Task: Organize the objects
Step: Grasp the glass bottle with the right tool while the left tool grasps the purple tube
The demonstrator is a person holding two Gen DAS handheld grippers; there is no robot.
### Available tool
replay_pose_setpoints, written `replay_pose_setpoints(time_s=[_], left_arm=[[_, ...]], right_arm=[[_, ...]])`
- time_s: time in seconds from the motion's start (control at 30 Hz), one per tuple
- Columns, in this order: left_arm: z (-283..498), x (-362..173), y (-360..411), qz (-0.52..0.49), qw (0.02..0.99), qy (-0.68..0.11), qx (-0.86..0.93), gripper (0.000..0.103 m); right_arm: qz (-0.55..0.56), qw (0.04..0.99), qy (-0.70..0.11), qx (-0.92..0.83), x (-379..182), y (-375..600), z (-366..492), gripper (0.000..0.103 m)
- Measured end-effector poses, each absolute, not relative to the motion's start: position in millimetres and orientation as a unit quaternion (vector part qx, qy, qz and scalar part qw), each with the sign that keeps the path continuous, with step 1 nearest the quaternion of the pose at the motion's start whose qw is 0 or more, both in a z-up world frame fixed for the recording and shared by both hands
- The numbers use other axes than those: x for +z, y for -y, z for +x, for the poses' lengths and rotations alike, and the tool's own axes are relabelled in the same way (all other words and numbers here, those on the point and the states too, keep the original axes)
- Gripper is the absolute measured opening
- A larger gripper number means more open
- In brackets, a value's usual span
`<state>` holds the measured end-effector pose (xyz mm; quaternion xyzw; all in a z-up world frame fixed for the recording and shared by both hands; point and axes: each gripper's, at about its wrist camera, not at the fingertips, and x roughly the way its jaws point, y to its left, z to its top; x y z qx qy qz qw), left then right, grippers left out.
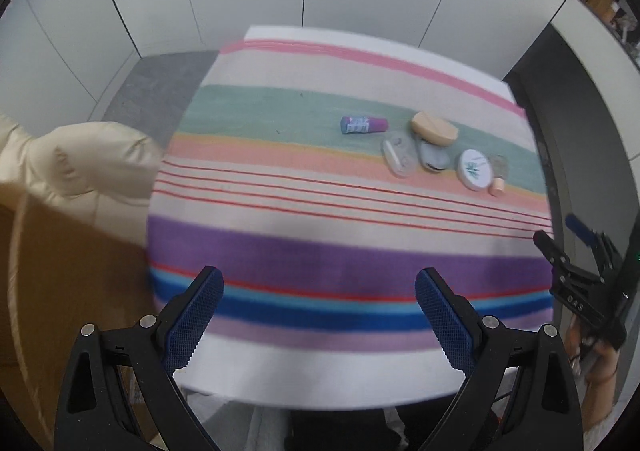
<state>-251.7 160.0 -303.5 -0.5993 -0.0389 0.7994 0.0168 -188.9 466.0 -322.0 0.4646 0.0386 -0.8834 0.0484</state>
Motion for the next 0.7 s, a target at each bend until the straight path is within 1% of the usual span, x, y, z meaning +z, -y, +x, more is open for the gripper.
replay_pose_setpoints(time_s=[0.17,0.3,0.43,0.47,0.5,0.53,0.63,0.7], left_arm=[[-286,-338,-169,-0.620,0.020,0.037,0.783,0.097],[-307,-356,-177,-0.629,0.027,0.028,0.776,0.097],[-326,-369,-187,-0.633,0.039,0.016,0.773,0.097],[-330,-371,-190,-0.632,0.040,0.013,0.774,0.097],[-335,-372,-193,-0.631,0.040,0.010,0.775,0.097],[-339,-374,-196,-0.629,0.041,0.008,0.776,0.097],[-349,-379,-201,-0.630,0.046,0.014,0.775,0.097],[-357,-386,-202,-0.633,0.047,0.033,0.772,0.097]], right_arm=[[0.469,0.102,-0.093,-0.872,-368,-481,-242,0.089],[0.467,0.151,-0.141,-0.860,-385,-480,-272,0.089],[0.457,0.191,-0.211,-0.843,-400,-466,-291,0.088],[0.456,0.199,-0.231,-0.837,-403,-460,-294,0.086],[0.454,0.210,-0.238,-0.833,-405,-457,-296,0.074],[0.450,0.230,-0.239,-0.829,-404,-454,-297,0.067],[0.459,0.240,-0.219,-0.827,-404,-454,-300,0.066],[0.464,0.224,-0.191,-0.835,-404,-458,-299,0.066]])
